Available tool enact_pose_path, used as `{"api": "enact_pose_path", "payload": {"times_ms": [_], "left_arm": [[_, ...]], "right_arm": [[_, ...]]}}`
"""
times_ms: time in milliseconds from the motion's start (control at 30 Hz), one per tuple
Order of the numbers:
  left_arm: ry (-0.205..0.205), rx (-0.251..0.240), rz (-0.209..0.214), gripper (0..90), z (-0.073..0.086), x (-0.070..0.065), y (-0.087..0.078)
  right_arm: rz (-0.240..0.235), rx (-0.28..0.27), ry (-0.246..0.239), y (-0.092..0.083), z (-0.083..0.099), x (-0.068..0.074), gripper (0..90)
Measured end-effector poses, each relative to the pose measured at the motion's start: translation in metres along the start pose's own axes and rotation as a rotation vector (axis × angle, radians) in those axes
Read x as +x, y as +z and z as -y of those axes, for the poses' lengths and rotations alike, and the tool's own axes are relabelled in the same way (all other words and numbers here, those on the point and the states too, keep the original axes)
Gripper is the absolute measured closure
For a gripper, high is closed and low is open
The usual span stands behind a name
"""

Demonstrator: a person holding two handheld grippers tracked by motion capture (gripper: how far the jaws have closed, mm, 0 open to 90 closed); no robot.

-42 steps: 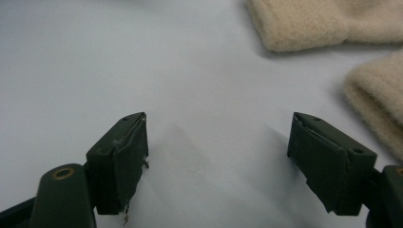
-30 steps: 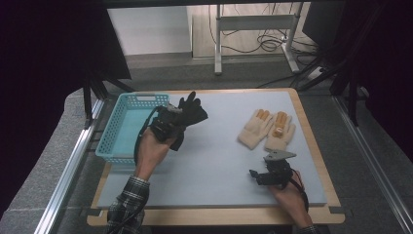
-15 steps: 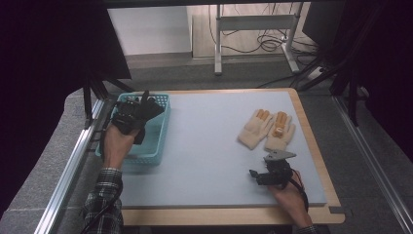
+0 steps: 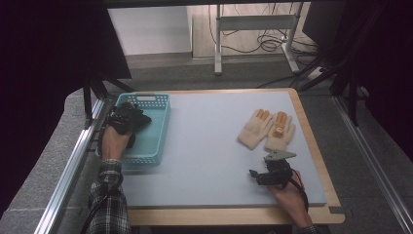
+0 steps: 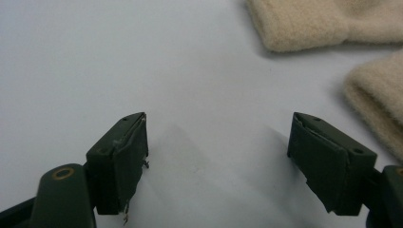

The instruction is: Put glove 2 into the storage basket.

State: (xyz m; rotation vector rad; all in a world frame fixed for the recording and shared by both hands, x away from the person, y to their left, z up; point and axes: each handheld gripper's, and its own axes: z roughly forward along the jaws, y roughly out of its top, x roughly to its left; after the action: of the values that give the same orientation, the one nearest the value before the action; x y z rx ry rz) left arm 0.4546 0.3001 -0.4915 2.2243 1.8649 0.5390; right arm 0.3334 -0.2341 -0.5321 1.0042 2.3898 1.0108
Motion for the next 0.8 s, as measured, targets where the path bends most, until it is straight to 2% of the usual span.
{"api": "enact_pose_path", "payload": {"times_ms": [67,167,233,267,300,333,400,467,533,733,800], "left_arm": [[0.002,0.018,-0.032,57.1,-0.001,0.003,0.004],[-0.002,0.034,-0.048,52.7,0.000,0.007,0.008],[0.005,0.047,-0.056,43.8,0.001,0.008,0.011],[0.024,0.046,-0.076,36.1,0.002,0.008,0.012],[0.024,0.046,-0.076,30.9,0.002,0.008,0.012],[0.047,0.043,-0.075,30.9,0.002,0.007,0.012],[0.068,0.047,-0.059,17.1,0.002,0.004,0.010],[0.090,0.050,-0.056,10.0,0.003,0.002,0.006],[0.090,0.033,-0.053,5.8,0.004,0.001,0.000],[0.022,-0.051,0.044,2.6,0.012,0.011,-0.015],[0.006,-0.091,0.090,2.5,0.016,0.013,-0.020]], "right_arm": [[0.000,0.000,0.000,0.000,0.000,0.000,20.9],[-0.001,0.000,0.000,0.000,0.000,0.000,21.0],[-0.001,0.000,0.000,0.000,0.000,0.000,20.9],[-0.001,0.000,0.000,0.000,0.000,0.000,20.9],[-0.001,0.000,0.000,0.000,0.000,0.000,20.9],[-0.001,0.000,0.000,0.000,0.000,0.000,20.9],[0.000,0.000,0.000,0.000,0.000,0.000,20.9],[-0.001,0.000,0.000,0.000,0.000,0.000,20.9],[-0.001,0.000,0.000,0.000,0.000,0.000,20.9],[0.000,0.000,0.000,0.000,0.000,0.000,20.9],[0.000,0.000,0.000,0.000,0.000,0.000,20.9]]}}
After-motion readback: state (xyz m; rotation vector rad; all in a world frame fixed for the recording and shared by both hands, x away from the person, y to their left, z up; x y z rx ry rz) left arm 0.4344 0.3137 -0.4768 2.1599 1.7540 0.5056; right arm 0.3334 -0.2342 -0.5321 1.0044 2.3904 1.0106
